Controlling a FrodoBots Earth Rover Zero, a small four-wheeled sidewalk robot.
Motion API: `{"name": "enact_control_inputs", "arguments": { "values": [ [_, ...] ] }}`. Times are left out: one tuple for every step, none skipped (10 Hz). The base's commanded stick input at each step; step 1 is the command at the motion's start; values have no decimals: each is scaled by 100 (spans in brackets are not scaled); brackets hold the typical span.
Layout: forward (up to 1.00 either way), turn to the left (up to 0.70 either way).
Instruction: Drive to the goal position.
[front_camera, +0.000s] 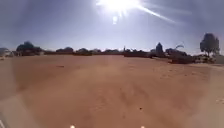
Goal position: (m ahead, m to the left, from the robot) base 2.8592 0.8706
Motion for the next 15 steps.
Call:
{"name": "enact_control_inputs", "arguments": {
  "values": [
    [70,0],
    [70,0],
    [70,0],
    [70,0],
    [70,0],
    [70,0],
    [70,0],
    [70,0],
    [70,0],
    [70,0],
    [70,0],
    [70,0],
    [70,0],
    [70,0],
    [70,14]
  ]
}}
